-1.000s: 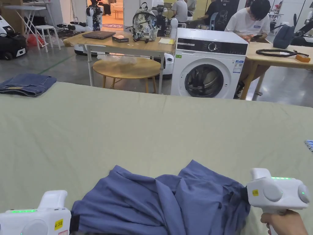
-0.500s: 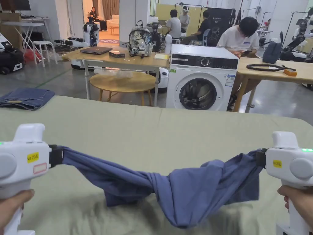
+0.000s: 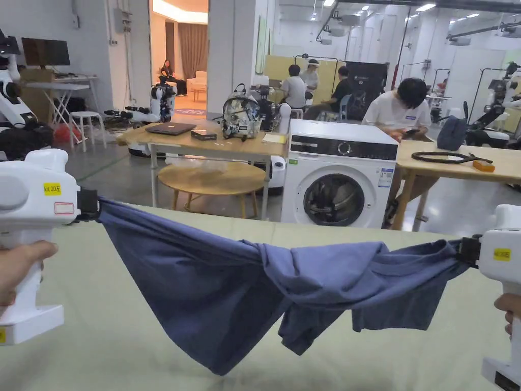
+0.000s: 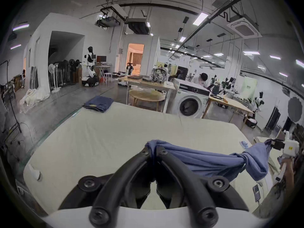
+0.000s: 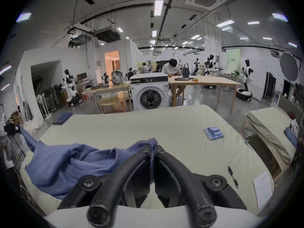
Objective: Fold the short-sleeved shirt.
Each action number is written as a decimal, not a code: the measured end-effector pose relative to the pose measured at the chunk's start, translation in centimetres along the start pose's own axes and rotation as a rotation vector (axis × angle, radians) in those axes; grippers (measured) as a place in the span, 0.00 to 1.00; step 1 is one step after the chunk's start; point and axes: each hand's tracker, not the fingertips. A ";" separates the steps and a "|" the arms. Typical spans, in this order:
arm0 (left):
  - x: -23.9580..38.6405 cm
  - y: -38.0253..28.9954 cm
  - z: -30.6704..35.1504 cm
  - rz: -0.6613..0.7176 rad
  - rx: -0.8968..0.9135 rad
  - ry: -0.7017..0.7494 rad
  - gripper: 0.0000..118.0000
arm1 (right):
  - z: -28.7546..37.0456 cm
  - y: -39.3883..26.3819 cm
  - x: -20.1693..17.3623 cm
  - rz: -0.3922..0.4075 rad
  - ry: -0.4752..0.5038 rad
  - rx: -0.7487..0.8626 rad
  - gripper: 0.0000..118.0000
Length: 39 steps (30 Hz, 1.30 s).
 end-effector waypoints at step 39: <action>-1.5 -14.3 -9.4 -0.099 -0.136 0.112 0.00 | -6.7 -11.4 0.0 0.120 -0.116 -0.089 0.01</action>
